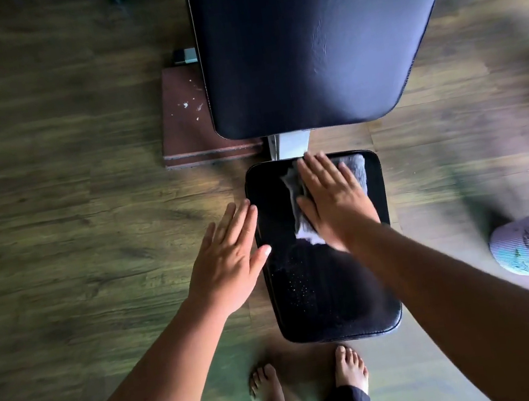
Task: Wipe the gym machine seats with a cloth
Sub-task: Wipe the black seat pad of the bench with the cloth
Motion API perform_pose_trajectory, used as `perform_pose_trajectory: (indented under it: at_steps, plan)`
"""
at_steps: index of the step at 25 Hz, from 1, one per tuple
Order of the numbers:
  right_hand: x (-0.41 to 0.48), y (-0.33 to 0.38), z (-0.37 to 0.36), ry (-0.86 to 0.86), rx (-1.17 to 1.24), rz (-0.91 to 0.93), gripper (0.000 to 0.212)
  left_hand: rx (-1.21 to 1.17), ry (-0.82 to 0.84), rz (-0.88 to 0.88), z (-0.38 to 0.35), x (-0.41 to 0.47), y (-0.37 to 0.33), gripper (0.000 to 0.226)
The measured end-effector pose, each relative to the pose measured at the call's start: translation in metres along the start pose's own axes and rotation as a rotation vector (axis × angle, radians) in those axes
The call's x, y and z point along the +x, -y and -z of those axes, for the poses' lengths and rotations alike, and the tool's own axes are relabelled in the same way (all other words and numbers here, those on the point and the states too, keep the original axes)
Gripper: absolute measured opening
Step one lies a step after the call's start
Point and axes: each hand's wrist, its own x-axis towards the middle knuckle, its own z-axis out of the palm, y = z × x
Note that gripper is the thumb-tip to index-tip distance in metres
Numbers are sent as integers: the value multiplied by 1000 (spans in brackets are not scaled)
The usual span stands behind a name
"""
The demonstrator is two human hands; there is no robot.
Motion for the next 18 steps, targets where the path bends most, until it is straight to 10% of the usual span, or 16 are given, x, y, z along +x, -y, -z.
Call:
perform_pose_trajectory:
  at_steps: [4, 10, 18]
  plan:
    - [34, 17, 3, 14, 28, -103, 65, -2, -14, 11, -3, -6, 0, 71]
    - [-80, 47, -7, 113, -31, 210, 65, -32, -1, -24, -5, -12, 6, 69]
    - [54, 47, 1, 30, -4, -6, 65, -45, -16, -41, -9, -15, 12, 67]
